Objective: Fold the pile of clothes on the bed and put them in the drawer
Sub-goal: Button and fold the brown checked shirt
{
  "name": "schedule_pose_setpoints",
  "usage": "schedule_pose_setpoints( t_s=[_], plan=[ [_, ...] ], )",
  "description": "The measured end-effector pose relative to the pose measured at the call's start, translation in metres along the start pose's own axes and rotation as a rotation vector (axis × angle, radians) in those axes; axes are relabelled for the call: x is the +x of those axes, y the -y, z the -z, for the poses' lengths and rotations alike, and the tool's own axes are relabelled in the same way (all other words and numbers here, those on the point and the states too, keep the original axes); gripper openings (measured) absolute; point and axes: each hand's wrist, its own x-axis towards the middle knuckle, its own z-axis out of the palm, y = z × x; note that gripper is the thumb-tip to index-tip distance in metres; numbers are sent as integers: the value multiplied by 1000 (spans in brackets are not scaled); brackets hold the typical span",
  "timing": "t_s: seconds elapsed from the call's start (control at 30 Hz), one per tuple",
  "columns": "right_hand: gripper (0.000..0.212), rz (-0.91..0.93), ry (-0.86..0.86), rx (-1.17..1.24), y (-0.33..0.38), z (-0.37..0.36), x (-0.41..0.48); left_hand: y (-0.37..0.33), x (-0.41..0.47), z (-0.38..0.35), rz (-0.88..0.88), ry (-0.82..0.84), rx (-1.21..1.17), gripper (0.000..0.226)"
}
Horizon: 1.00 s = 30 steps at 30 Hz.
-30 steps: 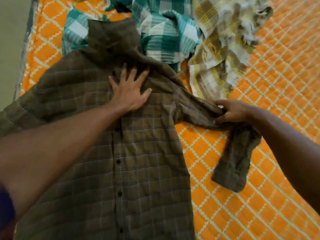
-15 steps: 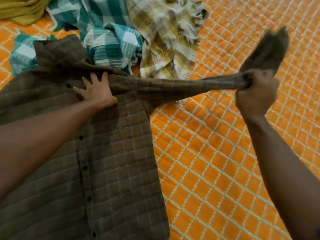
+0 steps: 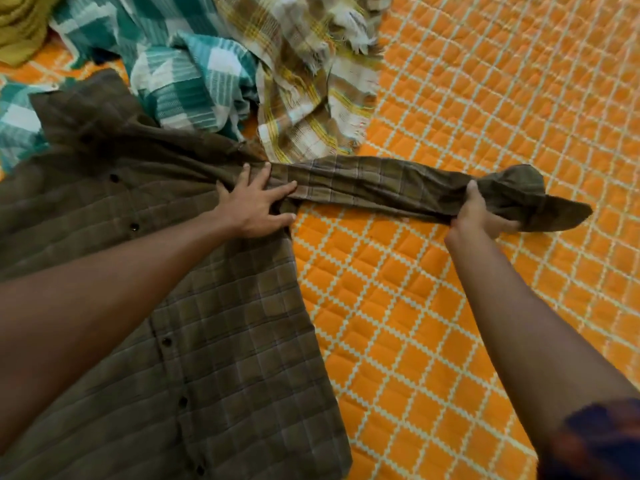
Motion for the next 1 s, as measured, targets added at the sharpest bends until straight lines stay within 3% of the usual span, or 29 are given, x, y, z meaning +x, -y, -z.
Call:
schedule_pose_setpoints(
  t_s=[0.03,0.13,0.17,0.27,0.33,0.4,0.47,0.5,0.57,0.63,0.7,0.77,0.8,0.93,1.0],
  plan=[
    [111,-48,-1,42,4,-9,9,-1,2,-5,8,34,33,78],
    [24,-102,20,-30,25,-20,26,1,6,-17,10,61,46,92],
    [19,-152,89,-8,31,-24,26,2,7,-16,10,66,38,94],
    [20,-53,328,-4,41,-37,5,3,7,-16,-16,53,-2,97],
    [19,56,366,9,34,-46,-13,3,1,-13,-34,-17,-74,94],
    [22,160,252,-132,22,-54,-20,7,-13,-13,-28,-94,-126,88],
    [65,90,112,-190,9,-55,-15,12,-28,-17,5,-94,-77,88],
    [73,20,167,-173,-1,-58,2,14,-34,-22,33,-82,-55,91],
    [72,-13,207,-155,-9,-62,22,17,-39,-30,91,-55,-80,97],
    [84,-52,31,-85,5,-50,-3,14,-40,-36,127,-20,-138,101],
    [63,-79,-16,-71,17,-51,-11,9,-34,-35,152,1,-170,107],
    [34,-108,81,-79,24,-54,-19,4,-28,-27,192,32,-202,115],
    [30,-107,131,-72,24,-58,-16,3,-25,-24,213,44,-207,119],
    [53,-120,360,54,28,-61,-16,-3,-17,-20,253,91,-217,124],
    [42,-88,440,98,28,-63,-37,-2,-18,-19,253,86,-233,123]
  ],
)
